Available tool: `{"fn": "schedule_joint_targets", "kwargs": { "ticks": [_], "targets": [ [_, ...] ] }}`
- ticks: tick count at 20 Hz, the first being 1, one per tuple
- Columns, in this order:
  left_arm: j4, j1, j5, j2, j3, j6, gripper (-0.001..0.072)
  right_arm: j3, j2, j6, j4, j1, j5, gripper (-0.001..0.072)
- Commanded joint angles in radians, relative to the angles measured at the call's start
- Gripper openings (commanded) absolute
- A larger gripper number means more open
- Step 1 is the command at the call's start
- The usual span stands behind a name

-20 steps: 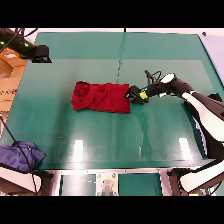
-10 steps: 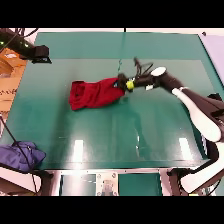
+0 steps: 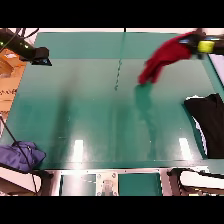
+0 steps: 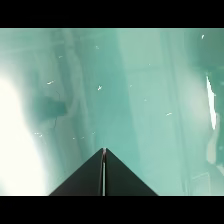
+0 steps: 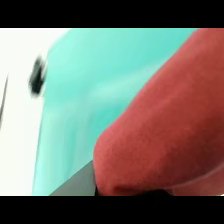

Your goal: Fold the shirts.

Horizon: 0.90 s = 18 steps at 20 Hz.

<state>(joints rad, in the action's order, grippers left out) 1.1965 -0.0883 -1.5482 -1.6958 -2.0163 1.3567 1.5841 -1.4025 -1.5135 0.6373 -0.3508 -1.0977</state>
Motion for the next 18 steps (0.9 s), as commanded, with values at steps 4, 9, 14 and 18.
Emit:
{"fn": "schedule_joint_targets", "kwargs": {
  "ticks": [4,9,14,18],
  "targets": [
    [-0.008,0.0,-0.009,0.0,0.0,0.004,0.002,0.006,0.041,0.011,0.137,-0.493,-0.087,0.0017],
    [-0.046,0.0,-0.017,0.0,0.0,0.031,0.002,-0.066,0.041,0.011,0.184,-0.632,-0.21,0.0016],
    [-0.09,0.0,-0.047,0.001,0.0,0.031,0.002,-0.178,0.184,-0.09,0.502,-0.719,-0.259,0.0016],
    [-0.118,0.0,-0.062,0.001,0.0,0.03,0.002,-0.397,0.314,-0.159,0.716,-0.748,-0.291,0.0016]
  ]
}}
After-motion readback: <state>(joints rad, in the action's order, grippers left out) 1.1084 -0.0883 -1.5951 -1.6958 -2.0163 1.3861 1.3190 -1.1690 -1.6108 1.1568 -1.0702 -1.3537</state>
